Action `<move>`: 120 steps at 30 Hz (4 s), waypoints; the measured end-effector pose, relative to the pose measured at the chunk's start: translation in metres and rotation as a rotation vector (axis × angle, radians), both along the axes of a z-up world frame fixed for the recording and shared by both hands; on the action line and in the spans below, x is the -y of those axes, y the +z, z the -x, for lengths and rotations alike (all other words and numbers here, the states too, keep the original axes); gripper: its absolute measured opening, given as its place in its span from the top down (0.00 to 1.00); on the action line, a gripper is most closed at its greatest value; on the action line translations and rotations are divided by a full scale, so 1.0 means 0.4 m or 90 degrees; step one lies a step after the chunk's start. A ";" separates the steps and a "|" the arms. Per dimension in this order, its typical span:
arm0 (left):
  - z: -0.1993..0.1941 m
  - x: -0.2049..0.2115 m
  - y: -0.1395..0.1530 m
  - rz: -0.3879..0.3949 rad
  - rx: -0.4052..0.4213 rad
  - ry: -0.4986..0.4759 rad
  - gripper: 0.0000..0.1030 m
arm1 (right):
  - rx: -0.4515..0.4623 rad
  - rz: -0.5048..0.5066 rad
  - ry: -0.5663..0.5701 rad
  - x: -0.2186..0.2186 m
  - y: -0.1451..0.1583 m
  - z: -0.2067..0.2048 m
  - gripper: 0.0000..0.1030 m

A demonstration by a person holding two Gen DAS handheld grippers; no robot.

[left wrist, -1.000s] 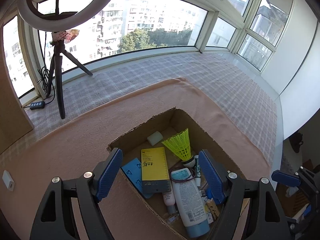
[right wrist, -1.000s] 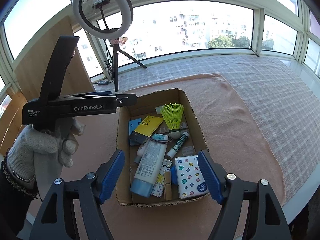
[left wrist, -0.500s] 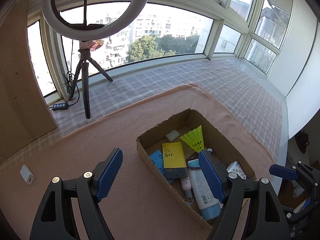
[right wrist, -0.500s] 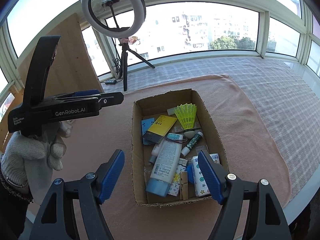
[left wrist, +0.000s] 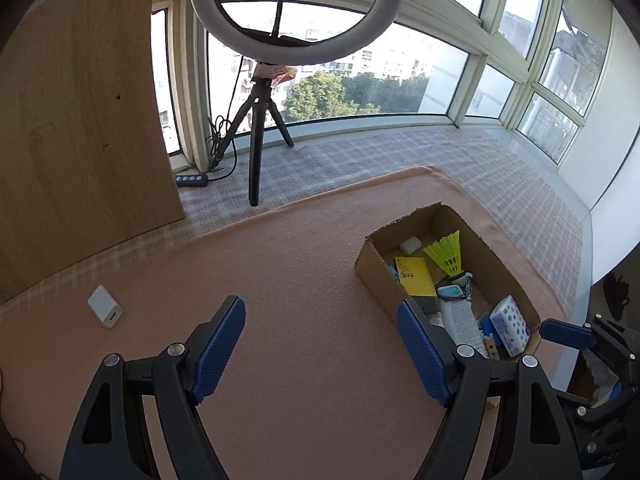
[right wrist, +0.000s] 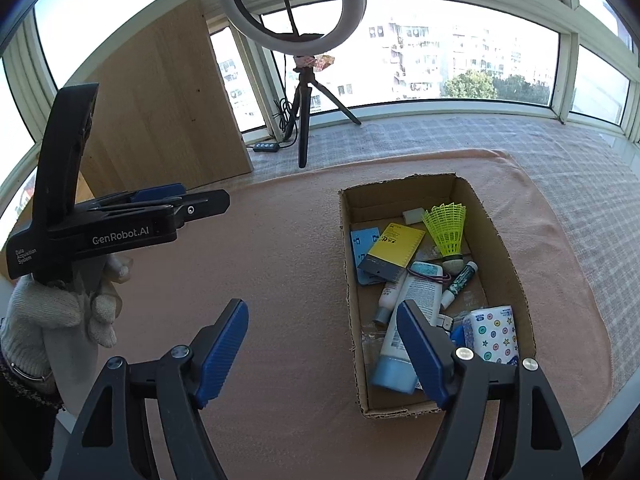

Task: Organize objects
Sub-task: 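Move the open left tool down to the white charger plug, then close the left tool on the white charger plug, then open the left tool on the charger while the right tool closes on it, then carry the charger plug in the right tool over the box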

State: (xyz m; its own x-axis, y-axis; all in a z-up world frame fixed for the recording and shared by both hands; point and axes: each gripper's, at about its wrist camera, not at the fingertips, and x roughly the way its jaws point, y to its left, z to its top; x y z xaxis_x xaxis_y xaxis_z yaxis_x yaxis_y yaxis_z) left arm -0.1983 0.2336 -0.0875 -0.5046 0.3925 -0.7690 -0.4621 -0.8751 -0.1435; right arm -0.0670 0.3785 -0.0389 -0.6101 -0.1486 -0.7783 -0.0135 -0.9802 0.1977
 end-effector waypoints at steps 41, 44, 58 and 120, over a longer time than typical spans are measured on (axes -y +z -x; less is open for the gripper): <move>0.540 0.583 -0.370 -0.042 0.262 0.303 0.56 | 0.099 0.011 -0.020 0.096 -0.118 0.037 0.29; 0.525 0.590 -0.369 -0.047 0.260 0.302 0.66 | 0.102 0.011 -0.013 0.102 -0.120 0.039 0.29; 0.221 0.457 -0.356 -0.055 0.236 0.245 0.67 | 0.093 0.043 0.035 0.146 -0.130 0.046 0.29; -0.243 0.312 -0.290 -0.136 0.227 0.115 0.54 | 0.269 0.200 0.257 0.406 -0.320 0.182 0.68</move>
